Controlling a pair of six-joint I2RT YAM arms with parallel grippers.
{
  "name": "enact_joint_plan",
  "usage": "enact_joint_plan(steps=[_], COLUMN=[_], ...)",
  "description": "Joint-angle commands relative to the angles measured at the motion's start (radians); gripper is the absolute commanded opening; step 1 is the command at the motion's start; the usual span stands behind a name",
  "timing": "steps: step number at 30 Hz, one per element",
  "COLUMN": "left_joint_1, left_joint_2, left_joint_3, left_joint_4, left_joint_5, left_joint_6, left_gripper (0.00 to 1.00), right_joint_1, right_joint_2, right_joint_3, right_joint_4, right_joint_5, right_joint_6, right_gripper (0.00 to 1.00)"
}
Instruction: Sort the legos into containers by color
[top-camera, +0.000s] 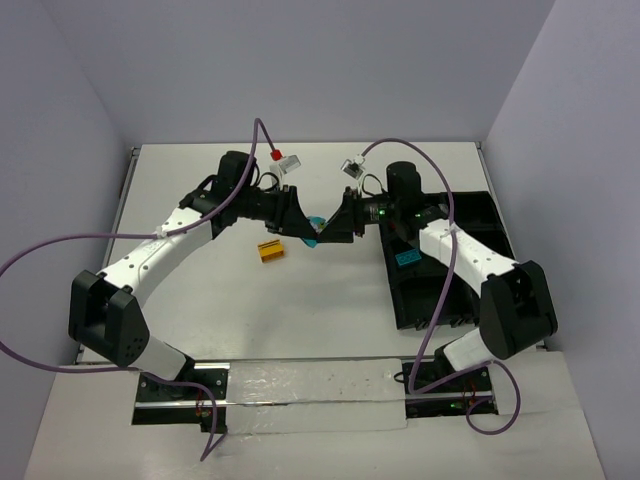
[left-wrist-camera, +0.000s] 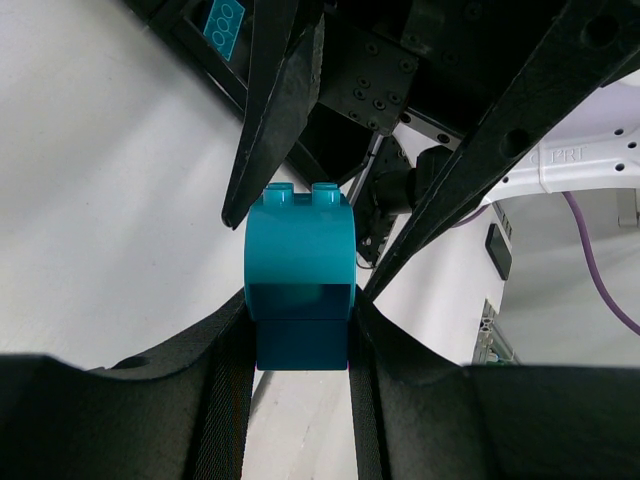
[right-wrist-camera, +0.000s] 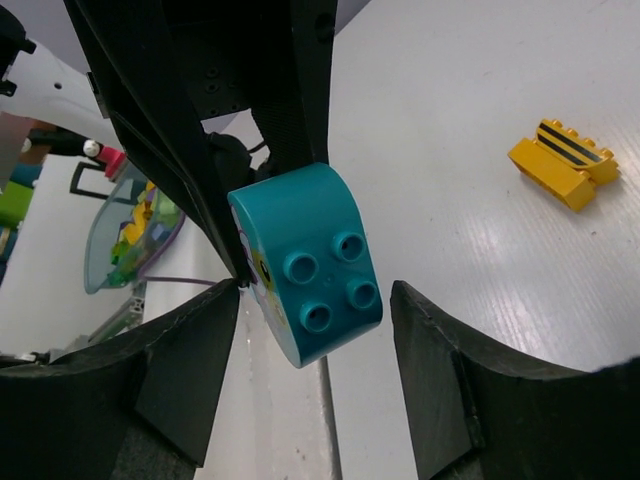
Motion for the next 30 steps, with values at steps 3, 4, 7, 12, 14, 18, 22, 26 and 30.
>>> enact_joint_plan(steps=[3,4,7,12,14,18,22,26,30], left_joint_1=[-0.008,-0.009,-0.013,-0.036,-0.054,-0.087,-0.088,-0.089,-0.088], left_joint_2=[-0.002,0.007,0.040,0.130,0.194,0.270,0.228,0.207,0.143], left_joint_3=[0.045,0.048,0.072,0.139,0.192,0.260,0.247,0.240,0.166], left_joint_4=[0.024,0.015,-0.022,-0.114,-0.182,-0.224,-0.119,-0.129,-0.079], left_joint_5=[-0.005,-0.012,-0.027,-0.056,-0.068,-0.107,-0.117,-0.192,-0.231], left_joint_6=[0.011,0.014,0.034,0.077,0.108,0.143,0.109,0.097,0.073], left_gripper=[0.00,0.00,0.00,0.00,0.00,0.00,0.00,0.00,0.00], right_joint_1=[0.013,0.013,0.015,0.030,0.037,0.059,0.061,0.060,0.060], right_joint_2=[0.034,0.045,0.083,0.155,0.208,0.306,0.324,0.329,0.320], right_joint_3=[0.068,0.076,0.112,0.180,0.231,0.369,0.396,0.404,0.379], right_joint_4=[-0.006,-0.023,-0.098,-0.230,-0.307,-0.504,-0.496,-0.490,-0.461], right_joint_5=[-0.019,-0.016,-0.013,0.022,0.041,0.051,0.054,0.067,0.078], right_joint_6=[-0.001,-0.011,-0.046,-0.113,-0.158,-0.280,-0.316,-0.329,-0.302], right_gripper=[0.65,0.64,0.60,0.58,0.56,0.50,0.51,0.47,0.24])
